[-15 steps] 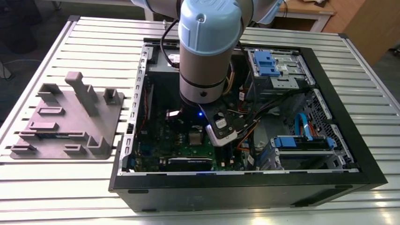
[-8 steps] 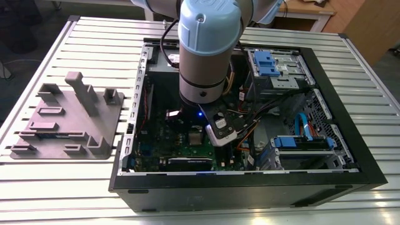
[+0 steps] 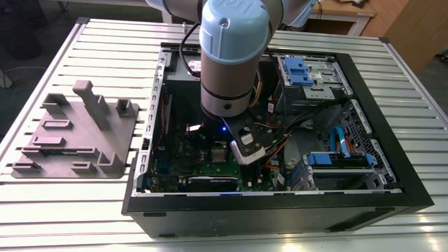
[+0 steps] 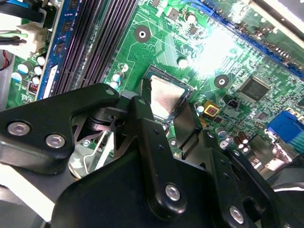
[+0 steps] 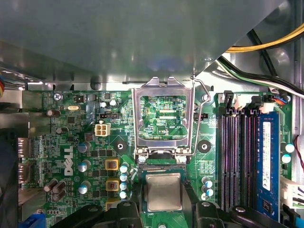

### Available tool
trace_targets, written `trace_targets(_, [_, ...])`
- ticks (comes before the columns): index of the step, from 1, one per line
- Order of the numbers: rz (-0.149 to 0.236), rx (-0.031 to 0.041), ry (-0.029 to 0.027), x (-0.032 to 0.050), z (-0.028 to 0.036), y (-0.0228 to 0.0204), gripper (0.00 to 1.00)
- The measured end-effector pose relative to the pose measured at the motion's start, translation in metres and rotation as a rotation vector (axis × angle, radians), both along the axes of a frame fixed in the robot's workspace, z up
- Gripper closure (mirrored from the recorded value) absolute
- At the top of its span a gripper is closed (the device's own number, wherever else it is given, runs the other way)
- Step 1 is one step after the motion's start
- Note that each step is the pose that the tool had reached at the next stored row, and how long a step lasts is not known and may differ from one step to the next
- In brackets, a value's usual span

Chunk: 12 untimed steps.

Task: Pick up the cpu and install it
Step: 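Place the cpu into insertion slot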

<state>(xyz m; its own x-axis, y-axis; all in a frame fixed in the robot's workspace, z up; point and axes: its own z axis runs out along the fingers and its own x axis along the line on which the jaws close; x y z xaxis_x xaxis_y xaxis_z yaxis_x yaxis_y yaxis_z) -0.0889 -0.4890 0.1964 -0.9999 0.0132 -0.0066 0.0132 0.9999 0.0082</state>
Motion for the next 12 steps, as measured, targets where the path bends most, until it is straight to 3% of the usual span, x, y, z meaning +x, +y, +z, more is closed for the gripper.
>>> trace_targets(12, [0.000,0.0002,-0.0001,0.0012,-0.0034,0.0000,0.54])
